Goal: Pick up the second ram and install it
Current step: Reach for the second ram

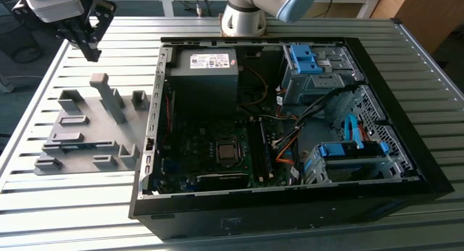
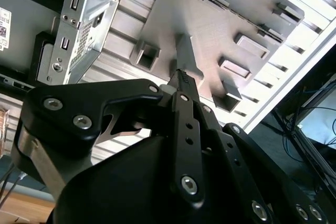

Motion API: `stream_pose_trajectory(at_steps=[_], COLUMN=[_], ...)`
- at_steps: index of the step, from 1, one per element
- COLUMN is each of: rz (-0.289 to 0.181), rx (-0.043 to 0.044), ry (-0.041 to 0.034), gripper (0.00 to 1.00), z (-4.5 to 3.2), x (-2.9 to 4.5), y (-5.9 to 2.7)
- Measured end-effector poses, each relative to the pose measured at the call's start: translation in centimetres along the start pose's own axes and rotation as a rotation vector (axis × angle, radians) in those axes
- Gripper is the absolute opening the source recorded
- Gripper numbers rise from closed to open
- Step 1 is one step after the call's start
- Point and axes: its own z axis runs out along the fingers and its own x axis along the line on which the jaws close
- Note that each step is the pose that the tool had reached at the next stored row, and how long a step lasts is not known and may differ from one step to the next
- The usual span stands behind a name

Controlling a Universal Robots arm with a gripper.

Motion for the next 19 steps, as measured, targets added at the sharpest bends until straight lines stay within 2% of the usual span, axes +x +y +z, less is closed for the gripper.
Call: stream_pose_trajectory(at_steps=[5, 11, 19], rz=[-0.001, -0.001, -0.001], rx=[0.0000, -0.0001, 0.0000], ry=[0.0000, -0.0001, 0.0000], gripper=[0.11, 0.11, 0.11], z=[0.04, 0.07, 0.10], x=[0.60, 1.76, 2.94], y=[-0.58, -1.11, -1.35])
